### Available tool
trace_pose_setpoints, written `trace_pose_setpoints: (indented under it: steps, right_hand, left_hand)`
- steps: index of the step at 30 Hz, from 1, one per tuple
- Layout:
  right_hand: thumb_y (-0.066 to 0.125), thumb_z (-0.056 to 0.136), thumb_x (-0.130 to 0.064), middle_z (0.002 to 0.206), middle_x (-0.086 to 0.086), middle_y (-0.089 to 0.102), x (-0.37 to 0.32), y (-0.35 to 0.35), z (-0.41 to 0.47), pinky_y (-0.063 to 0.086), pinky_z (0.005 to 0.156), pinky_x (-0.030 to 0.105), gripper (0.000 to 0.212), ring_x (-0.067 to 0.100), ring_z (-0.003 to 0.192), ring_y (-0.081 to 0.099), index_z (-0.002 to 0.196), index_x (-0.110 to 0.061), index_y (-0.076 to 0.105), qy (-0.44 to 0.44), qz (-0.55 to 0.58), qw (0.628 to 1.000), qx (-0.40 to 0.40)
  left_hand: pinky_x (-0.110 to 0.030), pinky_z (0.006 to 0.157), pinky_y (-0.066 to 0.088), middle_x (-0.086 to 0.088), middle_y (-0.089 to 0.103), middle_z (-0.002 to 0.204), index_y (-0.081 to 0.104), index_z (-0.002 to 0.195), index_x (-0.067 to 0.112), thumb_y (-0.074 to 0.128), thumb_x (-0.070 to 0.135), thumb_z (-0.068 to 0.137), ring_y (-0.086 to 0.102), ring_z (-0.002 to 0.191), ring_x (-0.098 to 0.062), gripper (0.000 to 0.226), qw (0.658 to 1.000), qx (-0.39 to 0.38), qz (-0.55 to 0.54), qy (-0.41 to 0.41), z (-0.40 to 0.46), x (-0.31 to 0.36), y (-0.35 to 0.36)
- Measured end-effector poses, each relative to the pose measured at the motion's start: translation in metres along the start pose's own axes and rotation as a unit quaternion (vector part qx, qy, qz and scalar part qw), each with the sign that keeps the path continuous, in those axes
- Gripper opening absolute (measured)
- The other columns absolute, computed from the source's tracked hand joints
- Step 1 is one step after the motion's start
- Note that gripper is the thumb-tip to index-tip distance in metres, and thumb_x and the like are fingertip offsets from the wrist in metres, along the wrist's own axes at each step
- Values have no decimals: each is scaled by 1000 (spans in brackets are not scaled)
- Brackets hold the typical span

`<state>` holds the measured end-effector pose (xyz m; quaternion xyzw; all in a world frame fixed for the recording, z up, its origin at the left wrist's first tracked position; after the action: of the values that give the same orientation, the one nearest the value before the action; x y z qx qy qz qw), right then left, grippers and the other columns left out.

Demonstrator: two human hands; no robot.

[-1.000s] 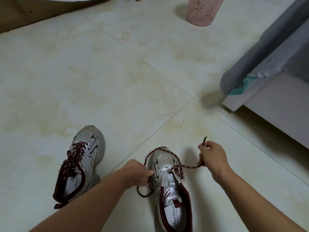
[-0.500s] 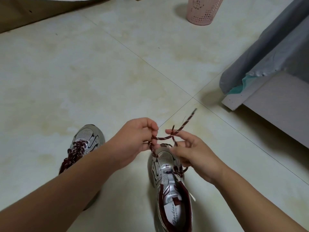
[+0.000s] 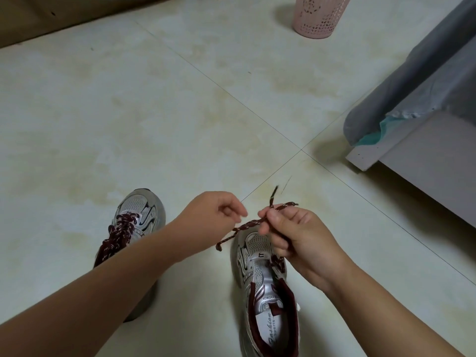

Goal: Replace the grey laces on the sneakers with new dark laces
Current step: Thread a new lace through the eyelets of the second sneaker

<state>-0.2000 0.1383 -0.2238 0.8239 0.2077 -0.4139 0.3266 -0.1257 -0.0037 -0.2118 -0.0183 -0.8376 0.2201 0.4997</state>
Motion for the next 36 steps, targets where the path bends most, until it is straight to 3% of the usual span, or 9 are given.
trace_pose_setpoints:
  steps: [4,8,13,16,19,21,26,32,36]
  right_hand:
    - [59,88,-8,49,-1,57,6,11,-3,25,42,17,23,8,40,32,65,-5,61,-17,-189,981,-42]
    - [58,88,-5,40,-9,50,10,28,-3,30,46,9,36,2,37,37,53,-12,54,-18,-298,950,-93]
    - [60,89,-15,39,-10,42,15,26,-2,27,43,11,43,3,37,31,47,-20,51,23,-328,941,-82]
    - [63,86,-17,52,-5,42,18,3,3,29,49,19,34,7,46,34,54,-17,55,39,-358,933,17]
    - [56,90,-24,61,-5,52,19,-34,8,33,56,28,25,14,58,45,66,-20,55,21,-458,862,215]
    - [48,93,-26,63,-5,51,22,-44,6,31,53,29,21,14,58,44,73,-20,50,20,-465,848,253]
    - [59,83,-27,61,-9,54,45,-34,7,35,54,22,21,12,62,50,63,-27,51,51,-542,827,137]
    - [67,77,-20,83,-11,64,66,-29,9,46,73,21,9,9,83,60,81,-28,71,72,-549,830,72]
    - [70,75,-15,79,-14,54,70,-31,8,44,73,21,26,6,77,55,64,-36,61,57,-512,852,94]
  left_hand:
    - [-23,78,50,-2,70,90,68,94,15,45,14,93,64,82,-12,23,974,-80,-201,-71,4,10,10]
    - [-22,43,49,-15,66,76,68,95,3,61,30,82,58,47,-17,30,961,-171,-209,-61,2,16,17]
    - [-17,66,53,-5,67,69,67,72,10,65,8,82,65,61,-8,11,987,8,-157,-15,10,14,10]
    - [-16,46,49,-2,57,64,59,72,11,56,6,89,54,43,-5,18,957,111,-268,-26,13,8,-6]
    - [-11,49,39,2,61,63,65,68,16,63,9,84,48,49,-3,17,980,169,-100,9,11,-12,-16]
    - [-9,60,39,1,67,71,71,72,16,65,11,82,55,64,-7,12,989,148,4,7,7,-28,-6]
    - [-12,69,32,-3,69,96,71,100,10,50,4,89,55,85,-9,25,988,18,152,-19,5,-66,45]
    - [-5,58,35,8,63,72,70,81,15,66,10,77,55,72,-7,7,990,79,110,-39,7,-83,69]
    - [-18,70,42,7,68,81,70,83,18,62,18,83,57,77,-9,8,982,87,170,-6,6,-81,72]
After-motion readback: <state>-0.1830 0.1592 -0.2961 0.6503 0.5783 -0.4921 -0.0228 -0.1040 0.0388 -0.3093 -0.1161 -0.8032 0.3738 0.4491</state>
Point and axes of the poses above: each hand's wrist, its own z-axis towards the middle knuckle, its own y-axis out of the palm, x = y × z, the point moved 2 cm from there along z, towards the middle knuckle
